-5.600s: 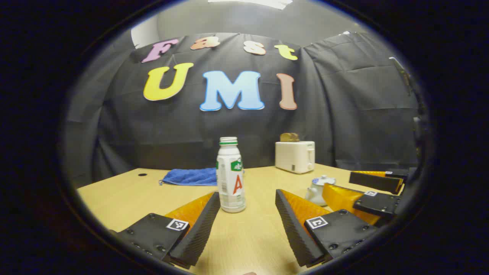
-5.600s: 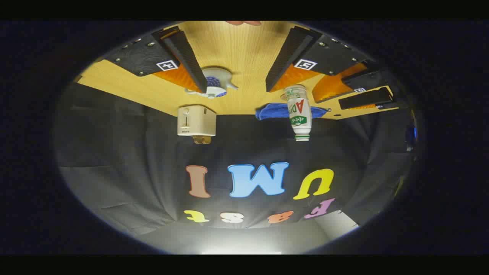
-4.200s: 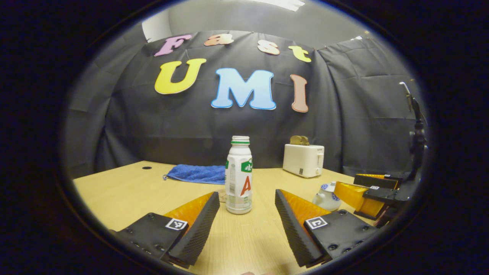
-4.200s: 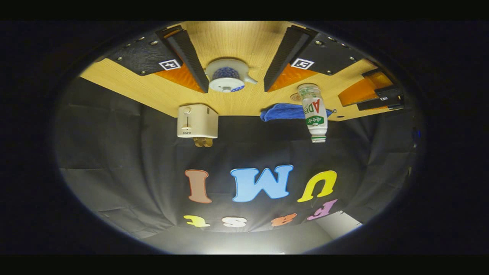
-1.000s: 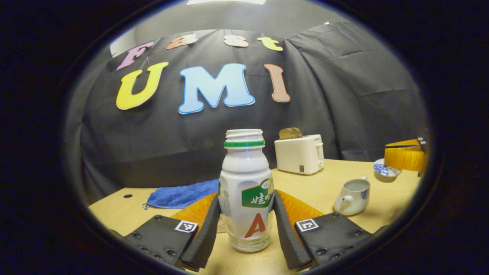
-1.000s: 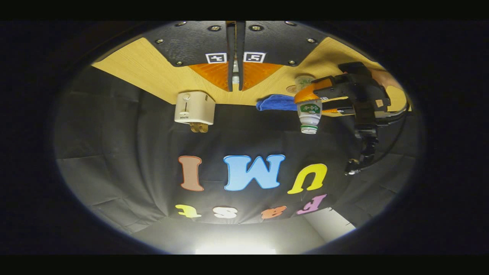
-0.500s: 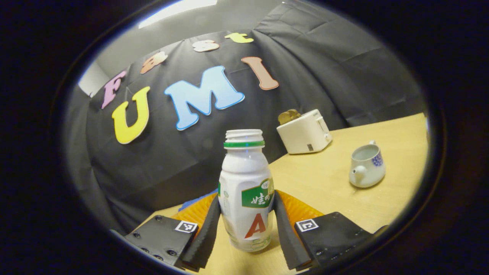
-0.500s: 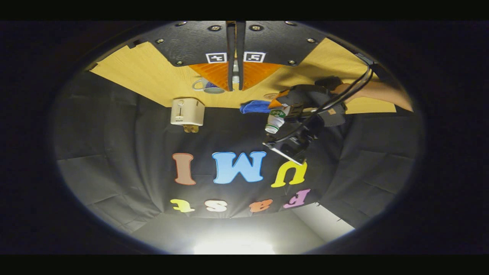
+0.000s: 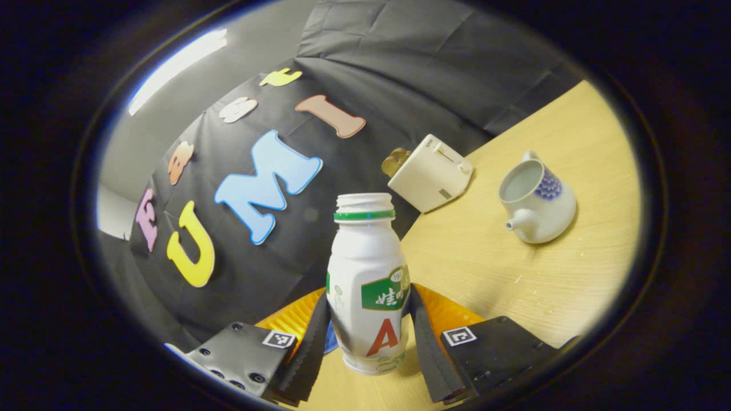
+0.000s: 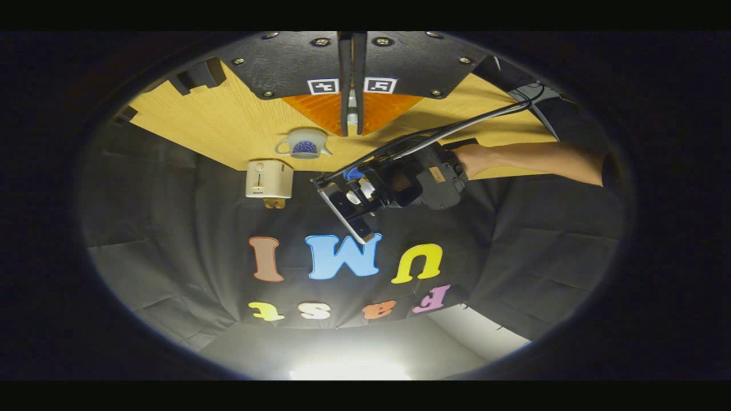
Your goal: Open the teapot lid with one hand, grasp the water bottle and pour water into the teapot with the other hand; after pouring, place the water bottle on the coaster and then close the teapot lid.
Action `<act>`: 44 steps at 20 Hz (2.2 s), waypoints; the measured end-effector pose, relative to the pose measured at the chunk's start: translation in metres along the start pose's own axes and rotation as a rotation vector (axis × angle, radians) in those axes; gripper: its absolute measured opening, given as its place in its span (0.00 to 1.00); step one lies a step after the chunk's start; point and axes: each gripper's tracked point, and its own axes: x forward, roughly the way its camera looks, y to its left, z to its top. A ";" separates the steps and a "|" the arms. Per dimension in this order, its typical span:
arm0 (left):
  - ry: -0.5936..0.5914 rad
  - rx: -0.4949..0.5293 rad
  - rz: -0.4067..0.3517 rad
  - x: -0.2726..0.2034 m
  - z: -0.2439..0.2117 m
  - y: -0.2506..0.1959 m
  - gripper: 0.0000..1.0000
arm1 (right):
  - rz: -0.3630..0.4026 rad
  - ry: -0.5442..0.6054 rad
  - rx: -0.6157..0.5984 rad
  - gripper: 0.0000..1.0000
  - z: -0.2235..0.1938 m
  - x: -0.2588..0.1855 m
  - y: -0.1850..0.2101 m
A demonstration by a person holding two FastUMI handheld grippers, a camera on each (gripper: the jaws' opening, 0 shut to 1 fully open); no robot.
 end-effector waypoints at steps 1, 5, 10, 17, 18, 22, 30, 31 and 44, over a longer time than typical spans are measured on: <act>-0.009 0.037 0.000 0.001 0.004 -0.002 0.74 | 0.000 0.003 -0.002 0.01 -0.002 -0.002 -0.001; -0.013 0.167 -0.013 0.007 0.011 -0.012 0.83 | -0.001 0.026 0.015 0.18 -0.012 -0.012 -0.006; -0.022 0.299 -0.035 0.010 0.023 -0.023 0.83 | -0.004 0.032 0.028 0.18 -0.014 -0.013 -0.010; -0.019 0.429 -0.043 0.011 0.027 -0.034 0.83 | -0.003 0.055 0.043 0.18 -0.020 -0.012 -0.013; -0.017 0.442 -0.044 0.011 0.027 -0.035 0.84 | -0.005 0.057 0.041 0.18 -0.021 -0.012 -0.014; -0.031 0.504 -0.046 0.007 0.031 -0.038 0.78 | -0.008 0.066 0.036 0.18 -0.023 -0.013 -0.014; -0.058 0.654 -0.058 0.001 0.043 -0.043 0.83 | -0.004 0.080 0.043 0.01 -0.025 -0.013 -0.014; -0.058 0.662 -0.060 0.001 0.044 -0.043 0.83 | -0.004 0.079 0.044 0.01 -0.024 -0.014 -0.014; -0.080 0.770 -0.052 0.000 0.049 -0.042 0.78 | -0.005 0.090 0.049 0.01 -0.025 -0.013 -0.016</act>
